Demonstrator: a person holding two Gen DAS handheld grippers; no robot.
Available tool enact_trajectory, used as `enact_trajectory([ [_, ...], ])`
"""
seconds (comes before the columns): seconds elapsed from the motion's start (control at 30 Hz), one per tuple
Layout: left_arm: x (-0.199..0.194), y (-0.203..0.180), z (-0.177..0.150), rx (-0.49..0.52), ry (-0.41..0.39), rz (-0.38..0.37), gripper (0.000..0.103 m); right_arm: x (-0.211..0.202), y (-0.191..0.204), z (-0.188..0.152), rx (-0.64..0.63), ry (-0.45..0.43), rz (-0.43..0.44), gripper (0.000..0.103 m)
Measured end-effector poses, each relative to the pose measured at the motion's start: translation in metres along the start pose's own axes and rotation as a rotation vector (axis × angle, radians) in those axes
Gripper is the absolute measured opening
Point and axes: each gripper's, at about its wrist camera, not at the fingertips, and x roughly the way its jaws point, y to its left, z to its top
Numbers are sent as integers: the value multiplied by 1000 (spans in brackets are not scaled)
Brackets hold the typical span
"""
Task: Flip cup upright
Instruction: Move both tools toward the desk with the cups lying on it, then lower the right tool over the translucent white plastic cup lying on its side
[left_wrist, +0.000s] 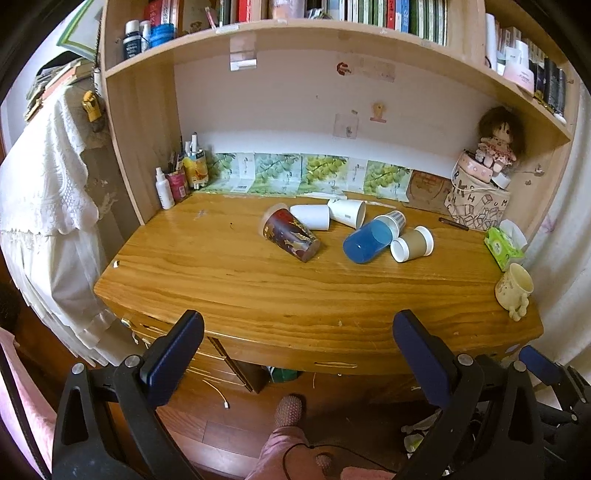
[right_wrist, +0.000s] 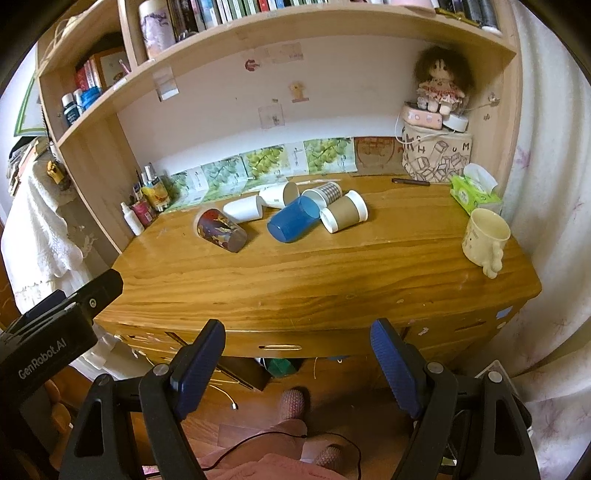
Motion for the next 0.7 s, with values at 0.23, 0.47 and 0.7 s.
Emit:
enact_trajectory([
  [0.23,28,2,20,18,38,2,102,31,2,18,22,53,5,82],
  [0.47,57,5,46,40,54,5,102,60,9,41,38,78,16,82],
  [0.7,93,14,78,33,75,-1,102,94,18,71,49,102,32,82],
])
